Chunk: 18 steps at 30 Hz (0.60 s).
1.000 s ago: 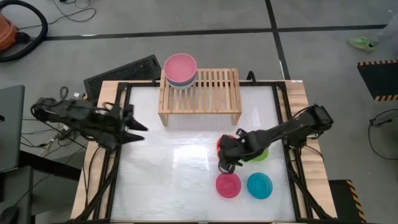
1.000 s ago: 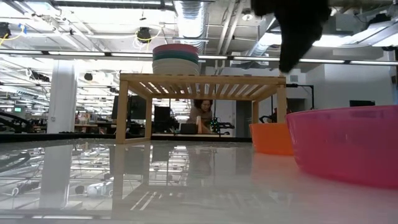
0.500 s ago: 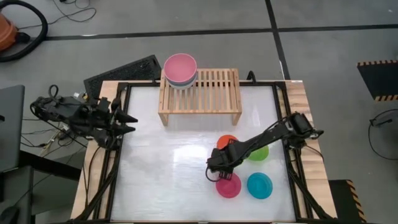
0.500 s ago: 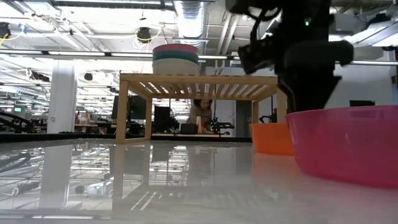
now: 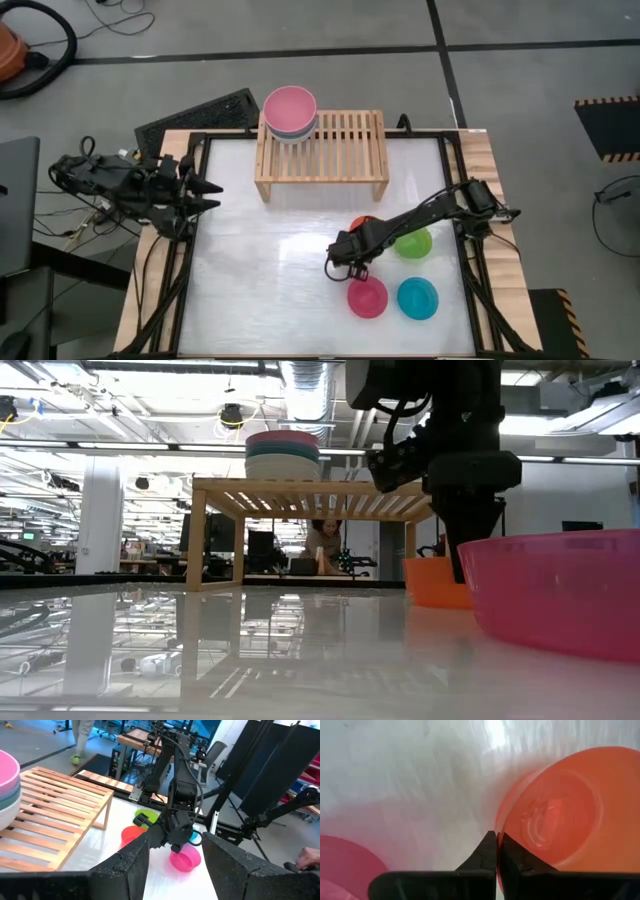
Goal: Place and stack bowls onto a shelf
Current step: Put the small orange bowl on the shelf
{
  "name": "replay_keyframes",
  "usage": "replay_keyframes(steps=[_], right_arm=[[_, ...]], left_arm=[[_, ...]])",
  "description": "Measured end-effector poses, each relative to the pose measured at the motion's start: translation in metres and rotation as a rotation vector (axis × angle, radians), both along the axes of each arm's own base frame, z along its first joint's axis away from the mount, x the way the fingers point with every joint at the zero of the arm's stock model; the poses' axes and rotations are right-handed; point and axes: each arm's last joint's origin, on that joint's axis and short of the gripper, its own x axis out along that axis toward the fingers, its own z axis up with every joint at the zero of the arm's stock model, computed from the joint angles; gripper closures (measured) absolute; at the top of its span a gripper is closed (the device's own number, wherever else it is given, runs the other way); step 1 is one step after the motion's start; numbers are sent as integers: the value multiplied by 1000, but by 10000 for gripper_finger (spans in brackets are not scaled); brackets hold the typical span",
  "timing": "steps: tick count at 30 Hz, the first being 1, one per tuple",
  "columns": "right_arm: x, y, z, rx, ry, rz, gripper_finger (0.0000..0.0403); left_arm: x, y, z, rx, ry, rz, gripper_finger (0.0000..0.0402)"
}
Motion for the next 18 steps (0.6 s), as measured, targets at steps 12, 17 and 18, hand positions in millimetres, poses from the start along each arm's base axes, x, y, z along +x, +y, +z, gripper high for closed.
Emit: replay_keyframes(steps=[12, 17, 18], right_arm=[[-4, 0, 61, 27, -100, 61, 380], [-21, -7, 132, 98, -246, 159, 380], [-27, -10, 148, 101, -286, 186, 380]], left_arm=[[0, 1, 0, 8, -2, 47, 235], [0, 2, -1, 17, 10, 75, 235], [0, 2, -1, 17, 10, 77, 235]])
